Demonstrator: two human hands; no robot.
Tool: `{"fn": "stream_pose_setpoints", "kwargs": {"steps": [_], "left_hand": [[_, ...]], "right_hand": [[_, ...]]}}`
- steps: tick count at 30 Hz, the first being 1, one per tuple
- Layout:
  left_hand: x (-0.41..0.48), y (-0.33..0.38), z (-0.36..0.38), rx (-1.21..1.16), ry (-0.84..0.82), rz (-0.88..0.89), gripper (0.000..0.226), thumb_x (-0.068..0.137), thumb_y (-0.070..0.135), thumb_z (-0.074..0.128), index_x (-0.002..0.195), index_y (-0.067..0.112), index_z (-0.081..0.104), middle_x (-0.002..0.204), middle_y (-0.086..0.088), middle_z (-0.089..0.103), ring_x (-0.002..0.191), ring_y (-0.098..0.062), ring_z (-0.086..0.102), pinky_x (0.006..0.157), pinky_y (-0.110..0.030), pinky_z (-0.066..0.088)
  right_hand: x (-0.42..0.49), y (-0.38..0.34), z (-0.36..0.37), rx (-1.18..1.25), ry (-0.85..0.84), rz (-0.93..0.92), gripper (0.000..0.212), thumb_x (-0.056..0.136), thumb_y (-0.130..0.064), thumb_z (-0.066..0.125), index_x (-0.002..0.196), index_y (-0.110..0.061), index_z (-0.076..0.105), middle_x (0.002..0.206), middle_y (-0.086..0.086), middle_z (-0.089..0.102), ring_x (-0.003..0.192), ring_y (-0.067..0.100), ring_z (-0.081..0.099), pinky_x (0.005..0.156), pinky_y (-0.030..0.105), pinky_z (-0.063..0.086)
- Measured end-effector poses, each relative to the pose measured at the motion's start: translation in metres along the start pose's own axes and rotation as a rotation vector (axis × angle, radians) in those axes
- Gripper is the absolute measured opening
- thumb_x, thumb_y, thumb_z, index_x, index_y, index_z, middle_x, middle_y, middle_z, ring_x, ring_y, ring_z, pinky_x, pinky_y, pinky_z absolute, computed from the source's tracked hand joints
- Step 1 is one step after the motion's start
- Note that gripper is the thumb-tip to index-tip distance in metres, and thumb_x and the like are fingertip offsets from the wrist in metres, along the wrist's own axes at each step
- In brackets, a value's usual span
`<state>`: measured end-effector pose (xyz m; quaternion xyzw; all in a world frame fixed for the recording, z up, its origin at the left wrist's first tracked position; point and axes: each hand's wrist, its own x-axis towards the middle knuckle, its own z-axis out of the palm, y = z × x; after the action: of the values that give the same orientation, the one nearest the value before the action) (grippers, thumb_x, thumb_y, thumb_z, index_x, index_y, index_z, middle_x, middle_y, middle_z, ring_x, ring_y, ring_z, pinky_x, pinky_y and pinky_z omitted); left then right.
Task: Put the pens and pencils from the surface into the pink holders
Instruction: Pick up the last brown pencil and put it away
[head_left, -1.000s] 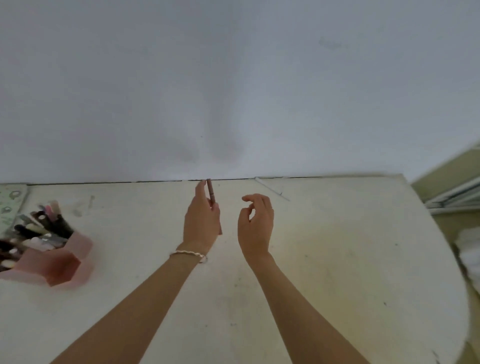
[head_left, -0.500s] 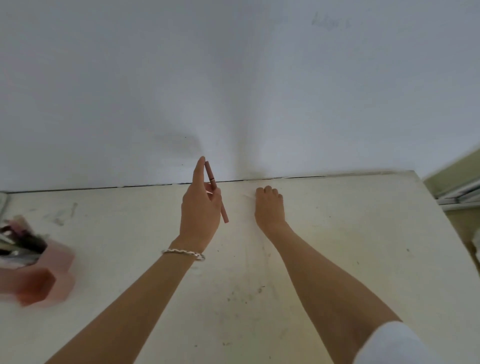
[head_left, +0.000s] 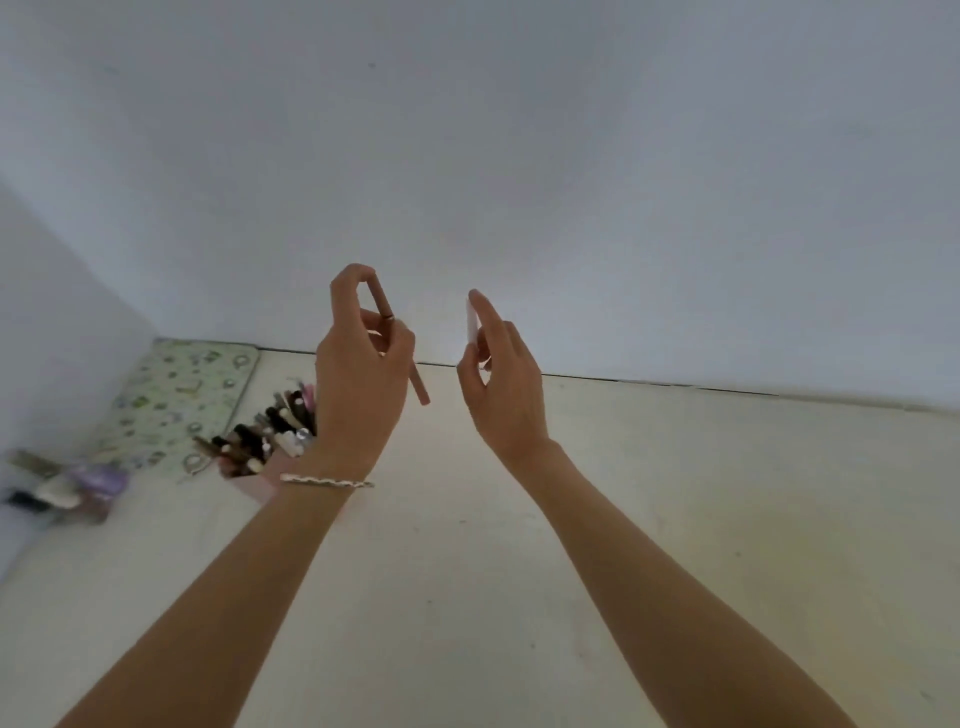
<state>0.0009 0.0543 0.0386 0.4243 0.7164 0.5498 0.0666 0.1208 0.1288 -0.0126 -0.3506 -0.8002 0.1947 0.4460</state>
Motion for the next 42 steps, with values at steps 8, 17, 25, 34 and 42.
{"fn": "stream_pose_setpoints", "kwargs": {"steps": [8, 17, 25, 34, 42], "left_hand": [[0.011, -0.054, -0.095, 0.119, 0.048, -0.107, 0.036, 0.093, 0.013, 0.058, 0.118, 0.032, 0.04, 0.091, 0.01, 0.063, 0.06, -0.007, 0.07, 0.052, -0.024, 0.055], [0.006, -0.082, -0.074, 0.364, -0.149, -0.036, 0.024, 0.096, 0.011, 0.052, 0.112, 0.026, 0.041, 0.093, -0.001, 0.062, 0.073, -0.022, 0.066, 0.066, -0.042, 0.057], [0.004, -0.092, -0.077, 0.921, -0.224, 0.132, 0.045, 0.096, 0.041, 0.051, 0.074, 0.015, 0.081, 0.134, -0.001, 0.062, 0.131, -0.025, 0.045, 0.104, -0.044, 0.031], [0.041, -0.07, -0.14, 0.573, 0.269, 0.114, 0.038, 0.1, 0.027, 0.037, 0.097, 0.012, 0.071, 0.107, -0.003, 0.07, 0.114, -0.027, 0.052, 0.091, -0.039, 0.037], [0.029, -0.076, -0.151, 0.47, 0.215, 0.085, 0.037, 0.099, 0.021, 0.037, 0.096, 0.008, 0.072, 0.092, -0.007, 0.071, 0.102, -0.03, 0.059, 0.092, -0.041, 0.04]], "right_hand": [[-0.014, -0.05, 0.025, 0.202, 0.088, 0.039, 0.051, 0.093, -0.009, 0.051, 0.14, -0.024, 0.038, 0.083, -0.005, 0.053, 0.075, 0.011, 0.051, 0.074, 0.023, 0.048], [-0.03, -0.053, 0.021, 0.195, 0.116, 0.106, 0.05, 0.093, -0.011, 0.052, 0.136, -0.032, 0.038, 0.081, -0.007, 0.056, 0.076, 0.01, 0.054, 0.075, 0.018, 0.047], [-0.037, -0.059, 0.036, 0.231, 0.084, 0.161, 0.049, 0.093, -0.008, 0.054, 0.134, -0.028, 0.036, 0.087, -0.006, 0.06, 0.079, 0.011, 0.058, 0.076, 0.021, 0.05], [-0.018, -0.098, 0.082, 0.431, 0.047, 0.205, 0.043, 0.095, -0.013, 0.055, 0.128, -0.033, 0.036, 0.085, -0.01, 0.064, 0.084, 0.01, 0.065, 0.078, 0.018, 0.05], [-0.038, -0.083, 0.112, 0.061, -0.149, 0.011, 0.031, 0.093, -0.007, 0.058, 0.121, -0.018, 0.049, 0.095, 0.002, 0.066, 0.097, 0.014, 0.052, 0.092, 0.035, 0.044]]}}
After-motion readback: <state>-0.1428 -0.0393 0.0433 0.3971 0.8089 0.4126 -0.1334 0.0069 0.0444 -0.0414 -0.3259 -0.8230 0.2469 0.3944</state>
